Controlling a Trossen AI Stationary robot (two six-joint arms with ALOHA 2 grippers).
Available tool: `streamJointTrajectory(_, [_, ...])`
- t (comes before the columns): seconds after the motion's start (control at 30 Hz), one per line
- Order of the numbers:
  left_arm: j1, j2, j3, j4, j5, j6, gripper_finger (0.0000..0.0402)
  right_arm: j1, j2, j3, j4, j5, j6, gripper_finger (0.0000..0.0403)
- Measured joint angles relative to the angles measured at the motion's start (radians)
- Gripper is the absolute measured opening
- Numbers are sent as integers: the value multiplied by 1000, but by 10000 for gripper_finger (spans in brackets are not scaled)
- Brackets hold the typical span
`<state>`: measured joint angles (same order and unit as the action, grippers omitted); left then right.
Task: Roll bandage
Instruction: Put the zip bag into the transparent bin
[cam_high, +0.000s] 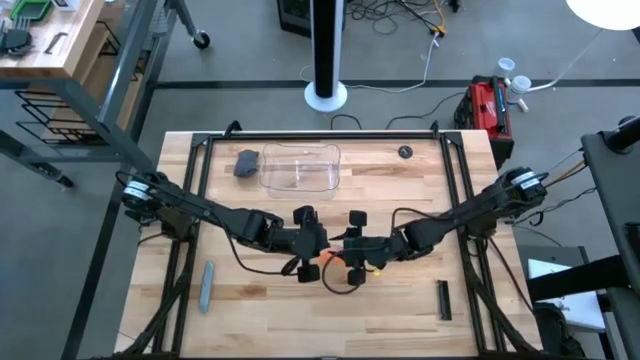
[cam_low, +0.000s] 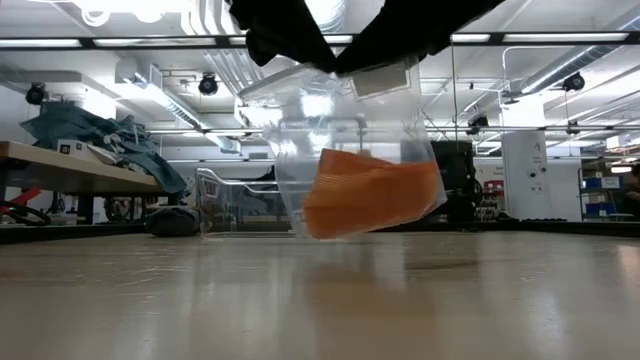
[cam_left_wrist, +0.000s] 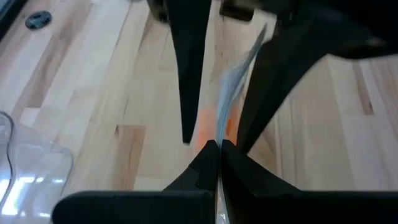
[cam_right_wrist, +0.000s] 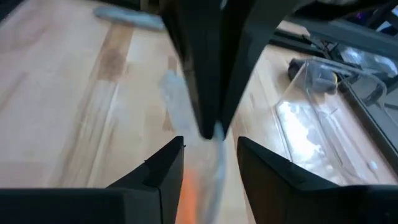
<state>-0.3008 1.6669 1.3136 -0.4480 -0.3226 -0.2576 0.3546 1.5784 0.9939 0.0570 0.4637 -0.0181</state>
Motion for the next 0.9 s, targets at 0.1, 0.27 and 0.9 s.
streamJointTrajectory(0.1, [0,0,-2,-34,0,-26,0,0,0,0,-1,0,1,124])
streamJointTrajectory(0.27, [0,0,-2,-41,0,-36,0,0,-2,0,-4,0,8,102])
streamJointTrajectory(0.9, [-2,0,-37,-39,8,-66,0,20,-50,0,-144,27,44,1])
